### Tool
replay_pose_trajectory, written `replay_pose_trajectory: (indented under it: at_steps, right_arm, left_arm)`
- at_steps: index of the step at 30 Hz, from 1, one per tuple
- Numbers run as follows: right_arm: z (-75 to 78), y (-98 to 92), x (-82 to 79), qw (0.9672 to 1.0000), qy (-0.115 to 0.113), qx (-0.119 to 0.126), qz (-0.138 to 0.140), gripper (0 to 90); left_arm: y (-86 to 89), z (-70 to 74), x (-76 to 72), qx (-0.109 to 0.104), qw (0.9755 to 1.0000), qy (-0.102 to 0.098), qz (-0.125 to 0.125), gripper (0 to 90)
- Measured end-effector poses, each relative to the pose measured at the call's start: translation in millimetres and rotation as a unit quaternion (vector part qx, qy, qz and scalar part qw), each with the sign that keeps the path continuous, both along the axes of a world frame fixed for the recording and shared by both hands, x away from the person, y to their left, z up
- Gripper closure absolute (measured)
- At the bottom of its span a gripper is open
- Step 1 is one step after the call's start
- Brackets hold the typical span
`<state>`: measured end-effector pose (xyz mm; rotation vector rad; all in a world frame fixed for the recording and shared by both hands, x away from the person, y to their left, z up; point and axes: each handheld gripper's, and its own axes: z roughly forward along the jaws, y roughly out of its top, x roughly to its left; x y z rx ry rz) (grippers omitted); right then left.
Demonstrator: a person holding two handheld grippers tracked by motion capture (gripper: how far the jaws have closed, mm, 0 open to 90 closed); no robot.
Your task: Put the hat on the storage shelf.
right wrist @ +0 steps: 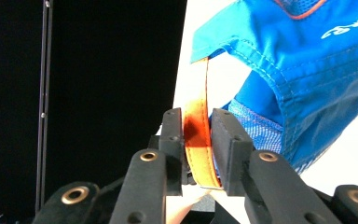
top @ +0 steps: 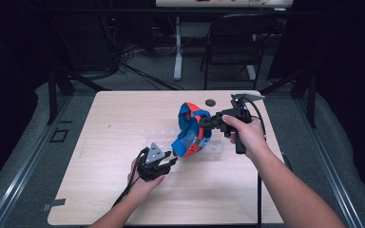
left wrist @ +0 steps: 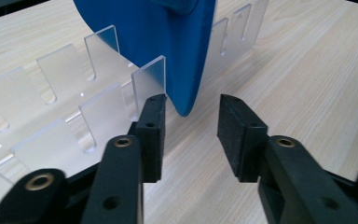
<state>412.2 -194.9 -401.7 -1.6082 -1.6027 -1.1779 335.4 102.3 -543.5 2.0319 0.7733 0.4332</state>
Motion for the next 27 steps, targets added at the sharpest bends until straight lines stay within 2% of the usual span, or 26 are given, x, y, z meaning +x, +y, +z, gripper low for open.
replay_pose_trajectory:
  at_steps: [10,12,16,19,27]
  right_arm:
    - [-3.6,-10.6,-4.2,0.9993,-0.023,-0.022,-0.020,61.0]
    - [-4.6,-13.6,-6.4,0.9984,-0.033,-0.039,-0.022,59.2]
    - [-7.2,-17.6,-9.4,0.9968,-0.044,-0.064,-0.018,57.4]
    - [-9.1,-19.7,-11.9,0.9953,-0.053,-0.077,-0.026,56.1]
    - [-12.9,-24.4,-18.8,0.9932,-0.060,-0.097,-0.024,55.2]
  left_arm:
    - [12.2,-0.6,-3.7,-0.007,0.9996,0.027,0.008,49.8]
    - [16.8,-1.6,-4.5,-0.006,0.9994,0.034,0.008,48.6]
    - [26.8,-4.3,-6.2,-0.007,0.9990,0.040,0.017,47.8]
    - [33.8,-4.5,-6.8,-0.009,0.9986,0.046,0.023,47.0]
    - [52.2,-2.0,-8.3,-0.007,0.9980,0.051,0.038,45.7]
